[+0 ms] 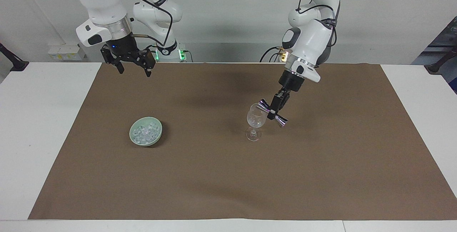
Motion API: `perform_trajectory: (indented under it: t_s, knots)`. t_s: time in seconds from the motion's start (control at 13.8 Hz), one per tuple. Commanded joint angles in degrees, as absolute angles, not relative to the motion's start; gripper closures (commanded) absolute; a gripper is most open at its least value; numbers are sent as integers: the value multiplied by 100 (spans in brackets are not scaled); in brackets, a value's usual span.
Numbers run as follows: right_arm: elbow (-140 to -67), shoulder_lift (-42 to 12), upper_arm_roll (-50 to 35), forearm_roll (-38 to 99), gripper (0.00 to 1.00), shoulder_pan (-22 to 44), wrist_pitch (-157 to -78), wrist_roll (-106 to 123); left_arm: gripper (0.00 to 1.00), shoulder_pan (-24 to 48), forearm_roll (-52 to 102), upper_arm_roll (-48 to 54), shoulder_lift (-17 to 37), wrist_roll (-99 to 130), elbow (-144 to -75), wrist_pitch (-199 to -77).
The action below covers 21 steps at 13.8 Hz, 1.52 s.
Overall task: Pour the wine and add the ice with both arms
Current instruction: 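Hold the bottle tilted above the glass with the left gripper, then tilt the bottle upright and draw the left gripper back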
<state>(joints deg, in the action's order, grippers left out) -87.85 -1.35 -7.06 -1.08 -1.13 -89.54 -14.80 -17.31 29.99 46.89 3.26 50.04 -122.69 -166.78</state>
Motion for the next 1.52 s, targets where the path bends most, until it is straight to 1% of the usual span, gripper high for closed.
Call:
perform_trajectory:
  t_s: [0.0,0.58,0.72,0.87,1.09,1.3,1.45]
  knots:
    - [-8895,-53,-782,26,0,-255,-9061,-1336,100,-1661,2883,4649,360,5036,-12287,-16805]
    - [-8895,-44,-773,26,0,-255,-8983,-1319,100,-1722,2883,4658,413,5080,-12191,-16700]
    - [-8895,-44,-773,26,0,-272,-8974,-1301,100,-1775,2892,4649,465,5124,-12024,-16166]
    - [-8903,-44,-773,26,0,-281,-9035,-1283,100,-1802,2892,4588,396,5229,-11884,-15621]
    - [-8895,-53,-773,26,0,-290,-9070,-1327,100,-1977,2892,4483,299,5282,-11524,-14322]
    - [-8895,-53,-773,26,0,-308,-9062,-1310,100,-2021,2883,4237,229,5318,-11417,-13485]
    - [-8895,-53,-773,26,0,-325,-9105,-1327,100,-2030,2883,4044,228,5326,-11190,-12705]
